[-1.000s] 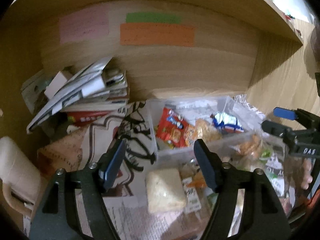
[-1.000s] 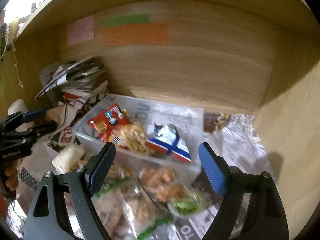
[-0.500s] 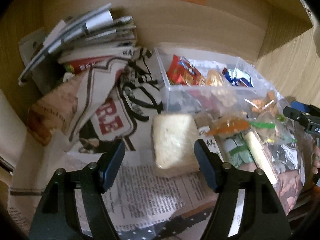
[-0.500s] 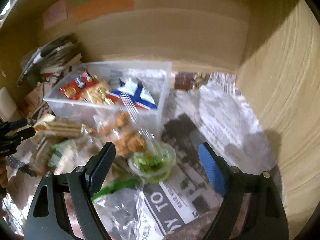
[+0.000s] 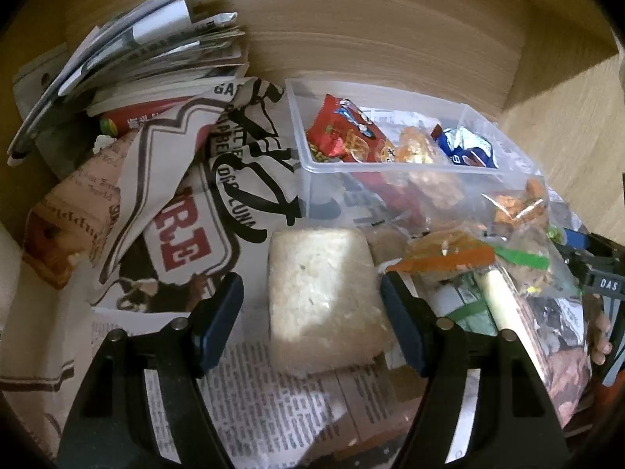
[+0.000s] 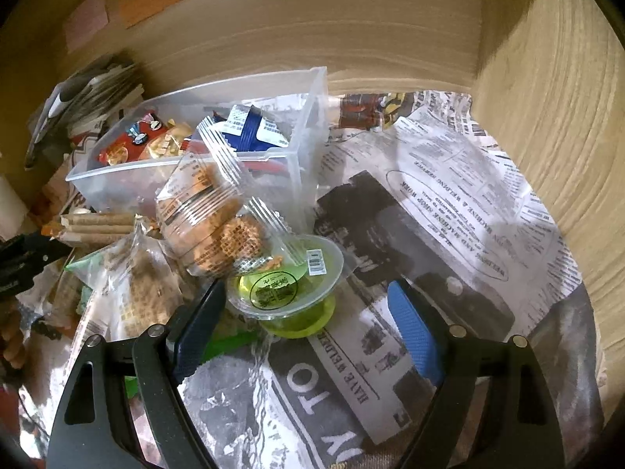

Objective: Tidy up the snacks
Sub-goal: 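Grasp the white rice-cake block with the left tool while the right grasps the green jelly cup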

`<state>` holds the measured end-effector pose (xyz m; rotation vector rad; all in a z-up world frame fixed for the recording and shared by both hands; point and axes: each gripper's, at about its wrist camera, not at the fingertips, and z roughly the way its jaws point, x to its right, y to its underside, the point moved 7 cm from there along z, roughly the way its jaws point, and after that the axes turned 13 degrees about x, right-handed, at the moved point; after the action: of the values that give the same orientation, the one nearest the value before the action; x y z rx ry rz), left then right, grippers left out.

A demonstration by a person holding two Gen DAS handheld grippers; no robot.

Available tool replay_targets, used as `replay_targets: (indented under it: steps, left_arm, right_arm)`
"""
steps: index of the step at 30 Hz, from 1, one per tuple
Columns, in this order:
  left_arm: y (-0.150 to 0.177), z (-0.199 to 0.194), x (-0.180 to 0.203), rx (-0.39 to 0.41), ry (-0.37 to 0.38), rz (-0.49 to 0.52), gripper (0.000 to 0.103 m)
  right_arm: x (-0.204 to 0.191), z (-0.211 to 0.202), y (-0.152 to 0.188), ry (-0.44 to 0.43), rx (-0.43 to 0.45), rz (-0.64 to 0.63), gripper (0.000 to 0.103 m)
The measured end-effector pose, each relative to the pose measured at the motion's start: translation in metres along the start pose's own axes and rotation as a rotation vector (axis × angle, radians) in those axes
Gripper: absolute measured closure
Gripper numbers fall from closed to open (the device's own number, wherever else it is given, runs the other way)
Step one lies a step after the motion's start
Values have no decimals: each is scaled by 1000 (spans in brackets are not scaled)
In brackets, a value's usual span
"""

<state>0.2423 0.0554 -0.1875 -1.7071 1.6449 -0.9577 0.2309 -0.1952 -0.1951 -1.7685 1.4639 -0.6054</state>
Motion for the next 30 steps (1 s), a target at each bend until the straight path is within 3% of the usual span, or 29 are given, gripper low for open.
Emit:
replay_targets:
  steps: [5, 8, 10, 12, 17, 30]
  left_arm:
    - [3, 11, -9, -16, -8, -40, 30]
    - [12, 23, -13, -60, -23, -56, 35]
    - [11, 23, -13, -51, -32, -40, 43]
    - [12, 23, -11, -45, -36, -28, 44]
    - [11, 16, -8, -25, -29, -15, 47]
    - [-5, -33, -14, 70, -32, -41, 48]
  right_arm:
    - [0, 3, 0, -15, 4, 8, 25]
    - [-5, 2, 0, -33, 4, 4, 39]
    - [-8, 2, 1, -34, 2, -9, 51]
    - [-8, 3, 1, -14, 7, -22, 56]
    - [-4, 1, 1, -25, 3, 14, 57]
    - [16, -34, -9, 41, 66, 48, 57]
